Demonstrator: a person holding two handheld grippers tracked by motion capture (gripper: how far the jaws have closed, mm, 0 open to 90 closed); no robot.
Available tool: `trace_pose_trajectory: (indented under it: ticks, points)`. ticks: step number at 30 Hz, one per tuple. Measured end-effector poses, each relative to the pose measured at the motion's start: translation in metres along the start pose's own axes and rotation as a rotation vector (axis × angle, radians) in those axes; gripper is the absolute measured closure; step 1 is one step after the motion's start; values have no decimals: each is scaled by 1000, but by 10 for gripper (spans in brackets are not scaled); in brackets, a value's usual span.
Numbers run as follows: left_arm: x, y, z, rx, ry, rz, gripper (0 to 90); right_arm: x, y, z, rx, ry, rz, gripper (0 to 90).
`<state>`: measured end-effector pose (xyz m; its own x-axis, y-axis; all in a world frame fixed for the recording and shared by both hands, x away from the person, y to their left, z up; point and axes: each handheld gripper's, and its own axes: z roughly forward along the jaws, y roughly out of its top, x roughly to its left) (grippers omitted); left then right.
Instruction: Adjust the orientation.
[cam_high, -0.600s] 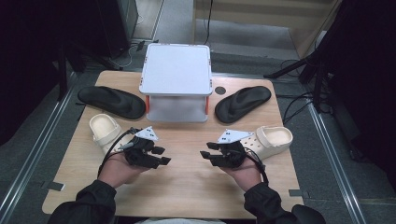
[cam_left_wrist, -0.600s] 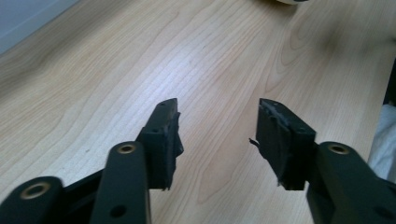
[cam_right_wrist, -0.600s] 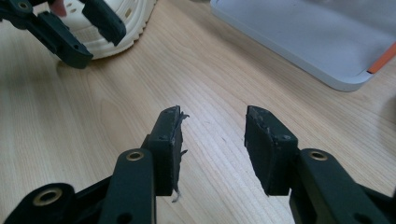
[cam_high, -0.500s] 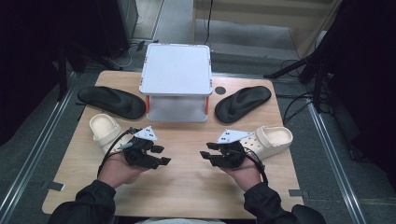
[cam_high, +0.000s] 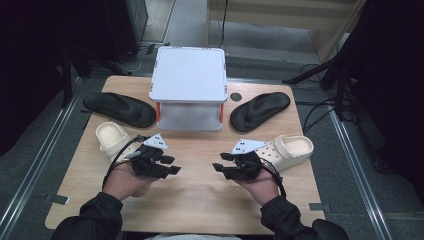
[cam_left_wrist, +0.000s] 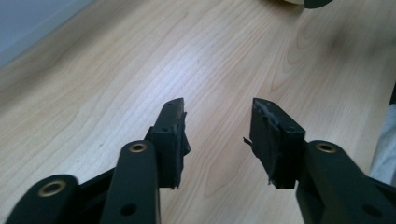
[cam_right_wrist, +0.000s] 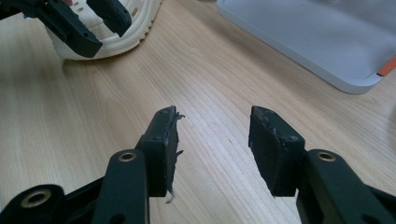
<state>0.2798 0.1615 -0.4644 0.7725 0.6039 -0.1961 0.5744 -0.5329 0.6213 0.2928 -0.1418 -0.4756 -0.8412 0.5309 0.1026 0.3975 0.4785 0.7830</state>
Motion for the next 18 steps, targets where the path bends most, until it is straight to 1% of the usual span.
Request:
trace_pose_trajectory:
  ticks: [3,5,7,10,15,18]
  points:
    - [2,-1,-3,-8,7,-11,582,0,0,1,11,-1,1,519]
    - [3,0,-3,-4,9,-26,573,1,0,1,13,-2,3,517]
    - [2,0,-3,-13,-2,-22,560,1,0,1,13,-2,4,519]
    - [1,-1,-3,-11,0,-12,536,0,0,0,16,5,12,524]
    - [4,-3,-5,-23,1,-14,513,1,0,2,26,8,12,527]
    - [7,-5,-8,-32,10,-27,504,2,0,2,32,6,5,527]
